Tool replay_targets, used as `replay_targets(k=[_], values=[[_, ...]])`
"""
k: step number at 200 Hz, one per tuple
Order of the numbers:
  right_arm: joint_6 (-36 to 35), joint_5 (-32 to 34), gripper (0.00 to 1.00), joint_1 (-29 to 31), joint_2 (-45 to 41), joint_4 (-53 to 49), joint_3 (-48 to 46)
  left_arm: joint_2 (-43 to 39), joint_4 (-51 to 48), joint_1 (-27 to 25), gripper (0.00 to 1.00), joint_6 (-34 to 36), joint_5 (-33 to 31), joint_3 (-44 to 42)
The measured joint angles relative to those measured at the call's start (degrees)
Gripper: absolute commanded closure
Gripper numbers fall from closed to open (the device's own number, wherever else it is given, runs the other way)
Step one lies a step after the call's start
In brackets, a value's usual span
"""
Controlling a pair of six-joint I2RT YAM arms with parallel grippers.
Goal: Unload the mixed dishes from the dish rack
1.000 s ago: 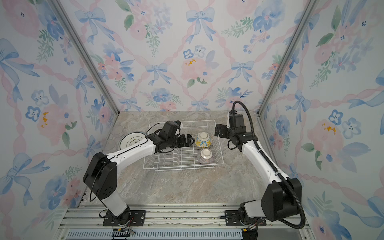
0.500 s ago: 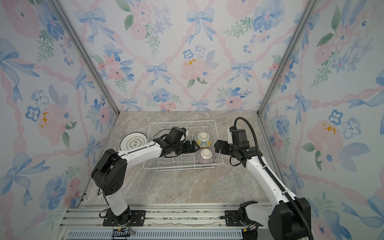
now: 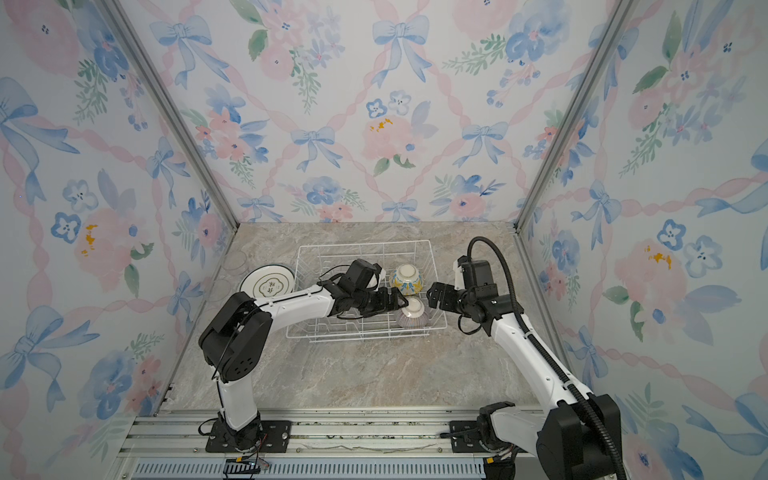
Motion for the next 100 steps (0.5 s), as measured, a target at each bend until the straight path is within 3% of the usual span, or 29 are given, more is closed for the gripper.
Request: replay_targets(k=[100], values=[[-0.1, 0.2, 0.03, 0.0, -1.4, -0.3, 0.0, 4.1, 5.8, 0.0, 0.02, -3.6, 2.6, 0.3]])
